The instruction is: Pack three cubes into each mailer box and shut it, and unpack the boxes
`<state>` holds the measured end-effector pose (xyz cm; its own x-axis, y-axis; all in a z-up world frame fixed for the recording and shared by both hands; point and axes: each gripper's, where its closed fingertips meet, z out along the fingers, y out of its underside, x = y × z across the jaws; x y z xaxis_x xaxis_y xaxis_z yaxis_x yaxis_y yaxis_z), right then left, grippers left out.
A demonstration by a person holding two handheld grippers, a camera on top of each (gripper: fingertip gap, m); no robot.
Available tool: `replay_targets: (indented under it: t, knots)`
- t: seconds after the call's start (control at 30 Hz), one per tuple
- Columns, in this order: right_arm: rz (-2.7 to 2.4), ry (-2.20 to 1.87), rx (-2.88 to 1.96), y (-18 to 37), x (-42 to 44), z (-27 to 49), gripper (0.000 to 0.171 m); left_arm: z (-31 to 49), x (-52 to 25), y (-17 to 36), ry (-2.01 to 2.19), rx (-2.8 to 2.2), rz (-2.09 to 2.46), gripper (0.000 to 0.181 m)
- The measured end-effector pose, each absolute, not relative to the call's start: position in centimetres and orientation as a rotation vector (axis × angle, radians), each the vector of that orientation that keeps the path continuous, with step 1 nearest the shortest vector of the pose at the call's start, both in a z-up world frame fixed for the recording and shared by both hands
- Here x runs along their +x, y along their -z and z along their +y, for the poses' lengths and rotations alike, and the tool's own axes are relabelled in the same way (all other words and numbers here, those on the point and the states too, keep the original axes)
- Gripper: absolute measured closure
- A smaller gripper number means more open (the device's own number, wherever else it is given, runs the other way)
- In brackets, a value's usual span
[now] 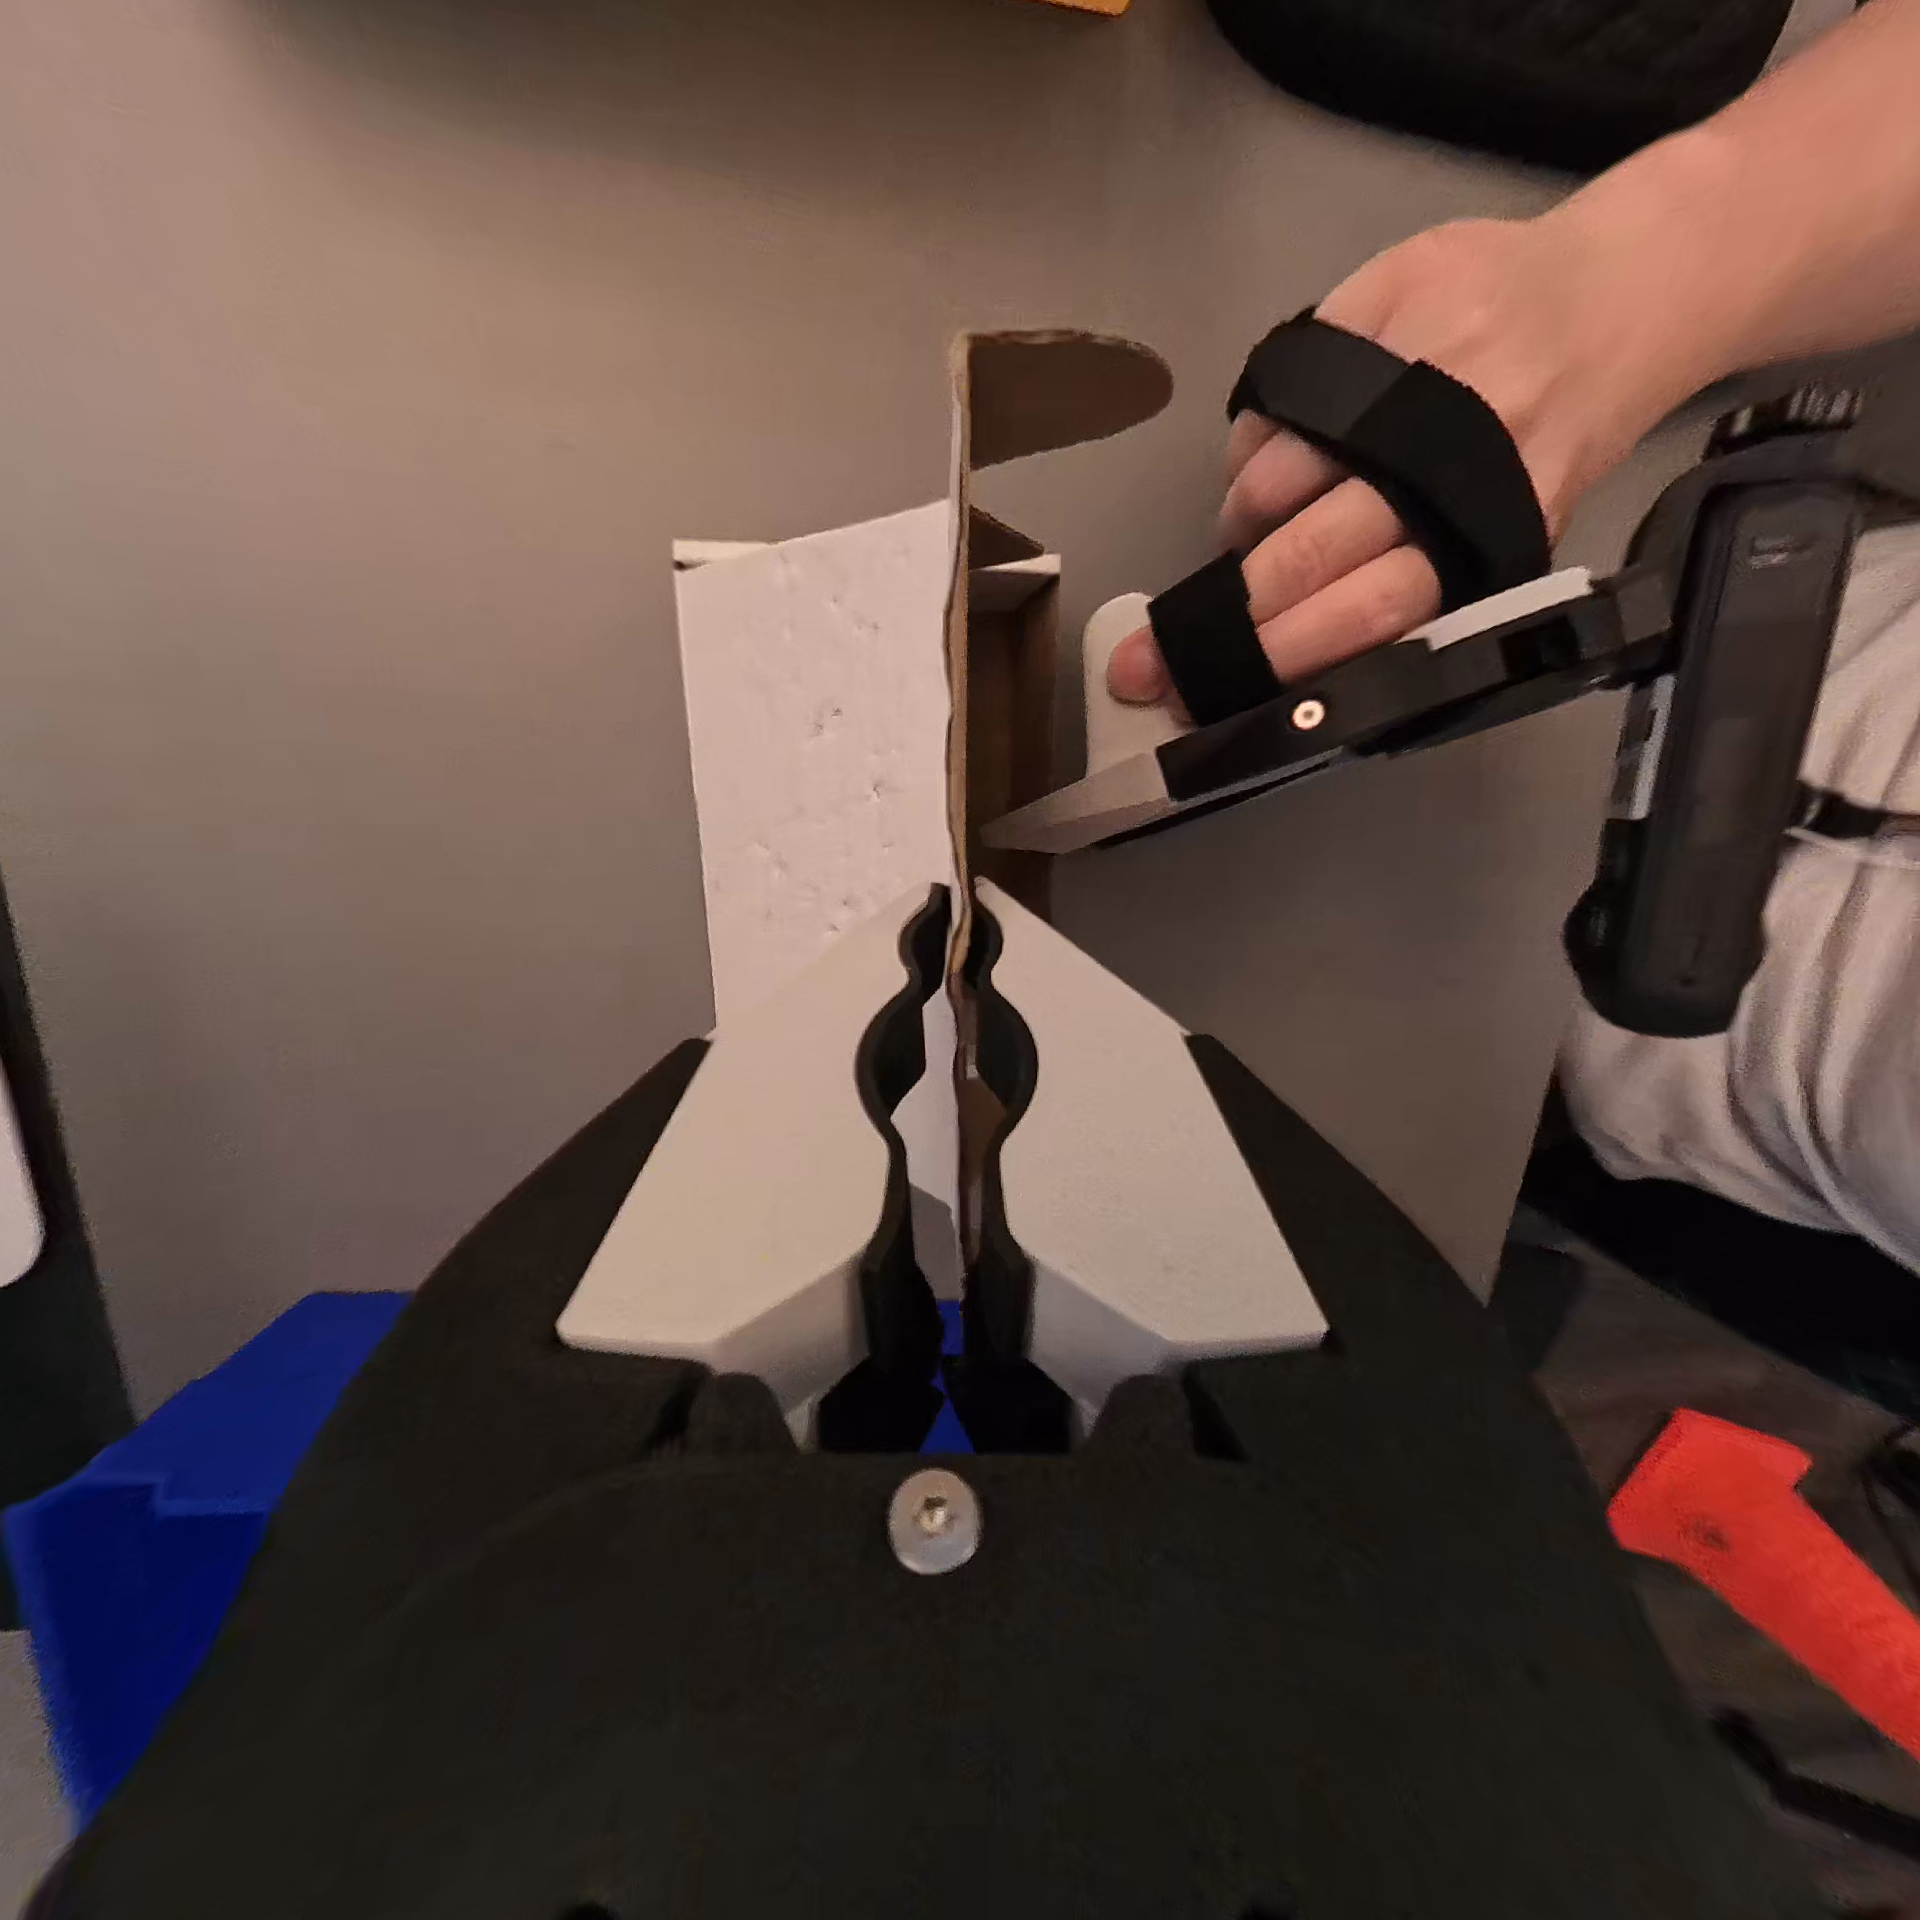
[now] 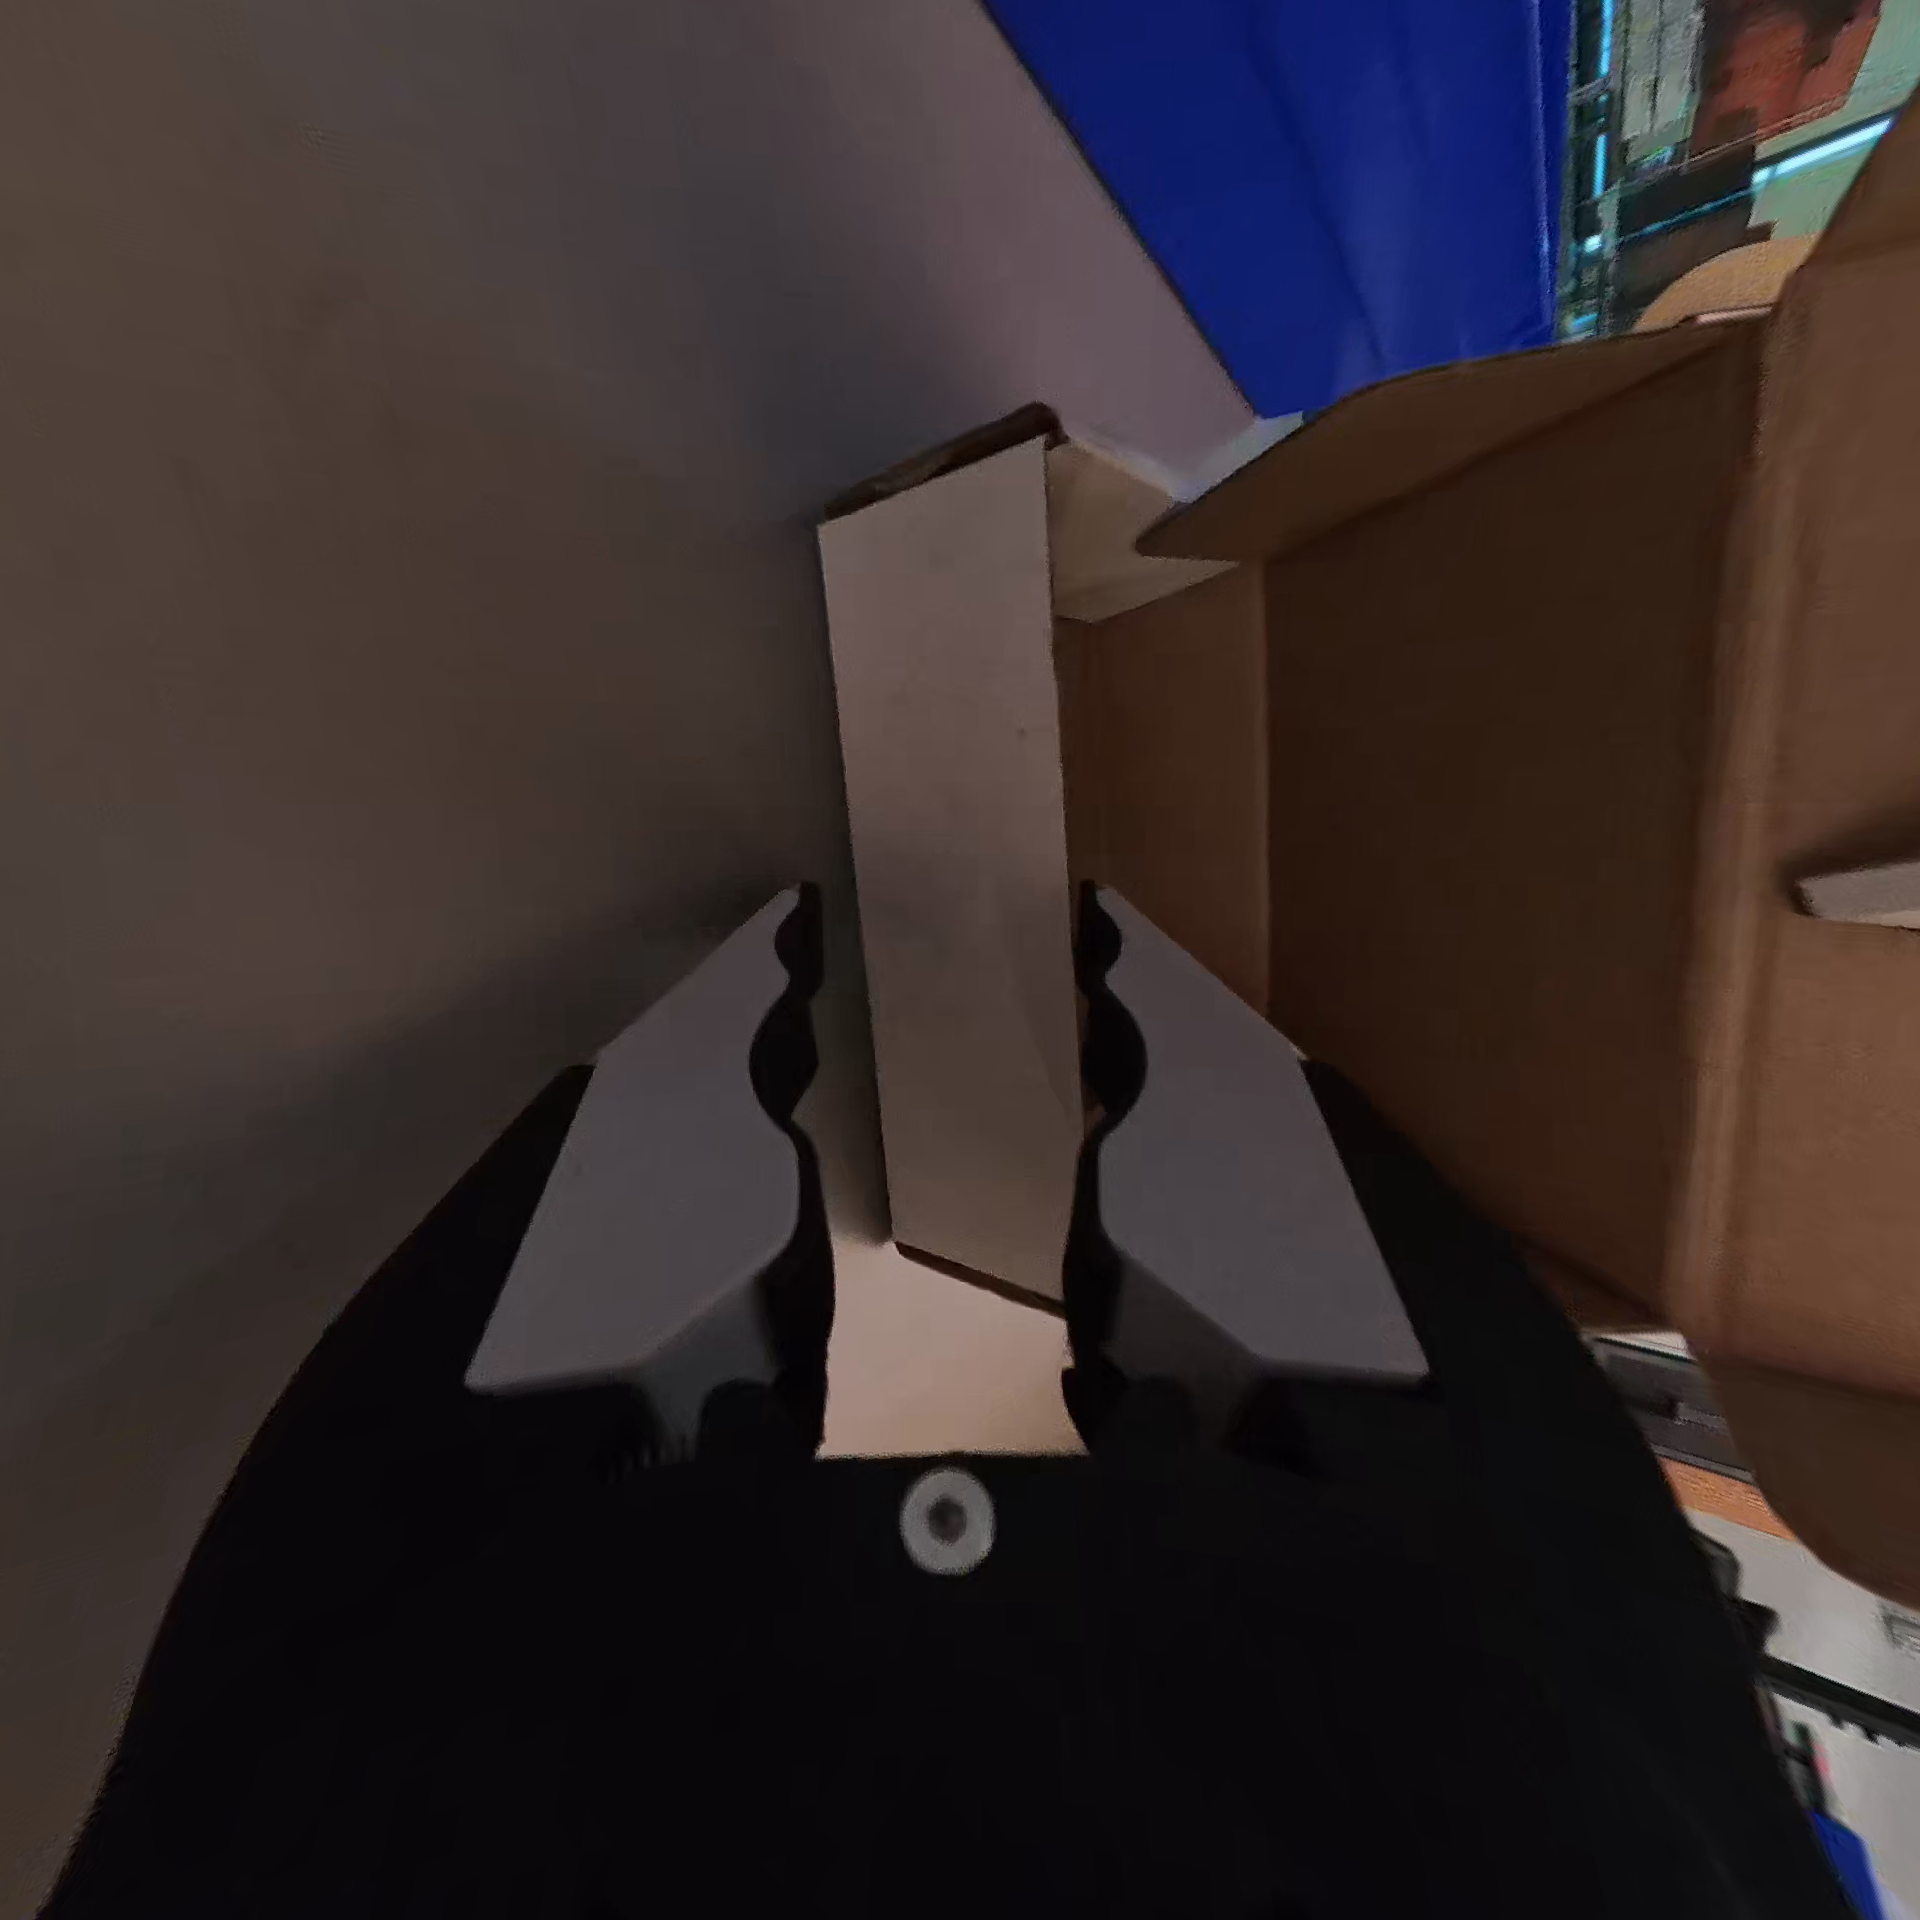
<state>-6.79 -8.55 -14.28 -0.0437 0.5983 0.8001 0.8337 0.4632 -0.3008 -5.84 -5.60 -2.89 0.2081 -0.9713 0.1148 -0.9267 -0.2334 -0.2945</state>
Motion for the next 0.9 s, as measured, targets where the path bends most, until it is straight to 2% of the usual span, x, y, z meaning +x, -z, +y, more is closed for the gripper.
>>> replay_targets:
  t: [0.37,0.67,0.9]
  knots:
    - [-1.695,0.16,-1.317,13.7,-7.0,-9.7,0.139,3.5,-5.8,-0.1,-0.087,-2.069,1.723,0.18]
    - [-1.669,0.191,-1.287,13.6,-6.9,-9.2,0.138,8.6,-5.5,4.9,-0.338,-2.011,1.705,0.18]
    - [-1.671,0.219,-1.257,13.6,-6.8,-9.0,0.138,10.5,-6.6,9.0,-0.38,-2.075,1.702,0.18]
